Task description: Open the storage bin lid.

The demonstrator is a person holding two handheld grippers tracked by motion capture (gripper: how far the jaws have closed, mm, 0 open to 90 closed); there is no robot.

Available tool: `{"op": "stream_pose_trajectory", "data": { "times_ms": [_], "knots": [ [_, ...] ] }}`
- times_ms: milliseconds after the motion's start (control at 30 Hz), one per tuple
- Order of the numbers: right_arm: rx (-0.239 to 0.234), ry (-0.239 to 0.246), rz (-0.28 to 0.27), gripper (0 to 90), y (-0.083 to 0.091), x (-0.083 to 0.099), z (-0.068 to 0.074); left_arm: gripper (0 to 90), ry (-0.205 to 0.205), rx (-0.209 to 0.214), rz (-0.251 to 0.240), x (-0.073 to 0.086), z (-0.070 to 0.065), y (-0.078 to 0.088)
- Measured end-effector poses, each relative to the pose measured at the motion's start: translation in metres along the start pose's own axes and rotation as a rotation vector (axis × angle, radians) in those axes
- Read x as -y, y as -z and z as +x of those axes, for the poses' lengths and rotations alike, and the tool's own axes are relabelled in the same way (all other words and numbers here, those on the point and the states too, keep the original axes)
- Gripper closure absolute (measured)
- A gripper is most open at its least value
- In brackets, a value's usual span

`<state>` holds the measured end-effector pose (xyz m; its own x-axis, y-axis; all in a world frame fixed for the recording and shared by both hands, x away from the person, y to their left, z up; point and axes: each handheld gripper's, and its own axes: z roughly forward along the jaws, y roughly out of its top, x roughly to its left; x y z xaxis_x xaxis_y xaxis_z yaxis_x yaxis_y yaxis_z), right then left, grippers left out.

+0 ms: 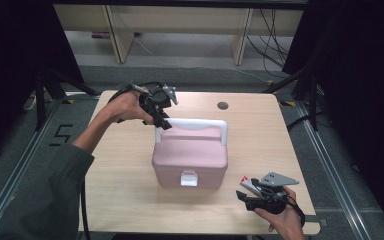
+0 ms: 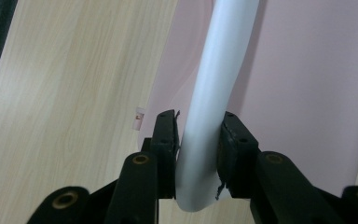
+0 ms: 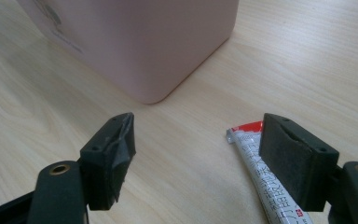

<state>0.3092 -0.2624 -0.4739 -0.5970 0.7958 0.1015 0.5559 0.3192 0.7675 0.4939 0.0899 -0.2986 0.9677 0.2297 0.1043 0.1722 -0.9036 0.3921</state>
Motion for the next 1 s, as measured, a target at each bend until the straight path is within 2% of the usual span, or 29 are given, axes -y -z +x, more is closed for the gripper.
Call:
{"op": "stream_pose_trajectory", "data": {
  "times_ms": [100,133,167,200,233,267,300,333,367,400,500,533,567,633,667,700,767,800,833,900,933,967,1000],
  "knots": [
    [-0.002,0.022,-0.003,28.0,0.001,-0.001,-0.002,69.8,-0.002,-0.004,-0.001,-0.002,0.000,0.004],
    [-0.007,-0.003,-0.011,28.2,0.001,-0.001,-0.001,69.9,0.000,-0.005,-0.003,-0.002,0.000,0.005],
    [-0.007,-0.003,-0.011,28.2,0.001,-0.001,-0.001,69.9,0.000,-0.005,-0.003,-0.002,0.000,0.005],
    [-0.012,-0.003,-0.026,30.9,0.003,-0.003,-0.002,69.9,0.001,-0.001,-0.006,-0.002,0.001,0.007],
    [-0.007,0.024,-0.041,33.2,0.004,-0.004,-0.005,70.0,0.000,0.001,-0.008,-0.001,0.001,0.008],
    [-0.019,-0.004,-0.050,35.3,0.006,-0.006,-0.003,70.0,0.000,0.000,-0.009,-0.002,0.002,0.009],
    [-0.019,-0.004,-0.050,35.3,0.006,-0.006,-0.003,70.0,0.000,0.000,-0.009,-0.002,0.002,0.009],
    [-0.025,0.009,-0.094,40.1,0.010,-0.011,-0.007,70.0,0.005,-0.001,-0.014,-0.002,0.004,0.011],
    [-0.025,0.009,-0.094,40.1,0.010,-0.011,-0.007,70.1,0.005,-0.001,-0.014,-0.002,0.004,0.011],
    [-0.041,0.015,-0.147,45.7,0.013,-0.017,-0.009,70.2,0.006,0.001,-0.013,-0.003,0.004,0.012],
    [-0.067,0.052,-0.191,53.9,0.018,-0.026,-0.012,70.2,0.010,0.001,-0.011,-0.005,0.005,0.015],
    [-0.083,0.032,-0.192,57.2,0.019,-0.029,-0.010,70.3,0.010,0.001,-0.012,-0.005,0.006,0.016],
    [-0.108,0.042,-0.219,59.4,0.017,-0.031,-0.010,70.3,0.011,0.001,-0.016,-0.005,0.007,0.017],
    [-0.113,0.039,-0.214,61.5,0.018,-0.034,-0.008,70.3,0.016,0.002,-0.020,-0.005,0.008,0.018],
    [-0.140,0.078,-0.236,67.0,0.015,-0.040,-0.007,70.2,0.017,0.003,-0.022,-0.005,0.008,0.018],
    [-0.153,0.062,-0.254,68.3,0.013,-0.042,-0.005,70.4,0.016,0.003,-0.021,-0.005,0.008,0.018],
    [-0.156,0.072,-0.246,69.8,0.013,-0.045,-0.004,70.4,0.015,0.004,-0.021,-0.005,0.008,0.018],
    [-0.175,0.077,-0.267,73.1,0.009,-0.051,-0.001,70.4,0.019,0.005,-0.023,-0.005,0.009,0.018],
    [-0.176,0.111,-0.270,74.0,0.008,-0.055,-0.002,70.4,0.019,0.007,-0.022,-0.005,0.009,0.018],
    [-0.216,0.093,-0.271,76.0,0.004,-0.061,0.002,70.6,0.017,0.007,-0.022,-0.005,0.009,0.018],
    [-0.208,0.101,-0.288,77.3,0.001,-0.063,0.003,70.6,0.017,0.007,-0.022,-0.005,0.009,0.018],
    [-0.217,0.117,-0.281,77.8,-0.001,-0.066,0.002,70.6,0.017,0.008,-0.021,-0.005,0.009,0.019],
    [-0.228,0.106,-0.269,78.3,-0.004,-0.067,0.003,70.7,0.016,0.008,-0.019,-0.005,0.009,0.019]
  ]
}}
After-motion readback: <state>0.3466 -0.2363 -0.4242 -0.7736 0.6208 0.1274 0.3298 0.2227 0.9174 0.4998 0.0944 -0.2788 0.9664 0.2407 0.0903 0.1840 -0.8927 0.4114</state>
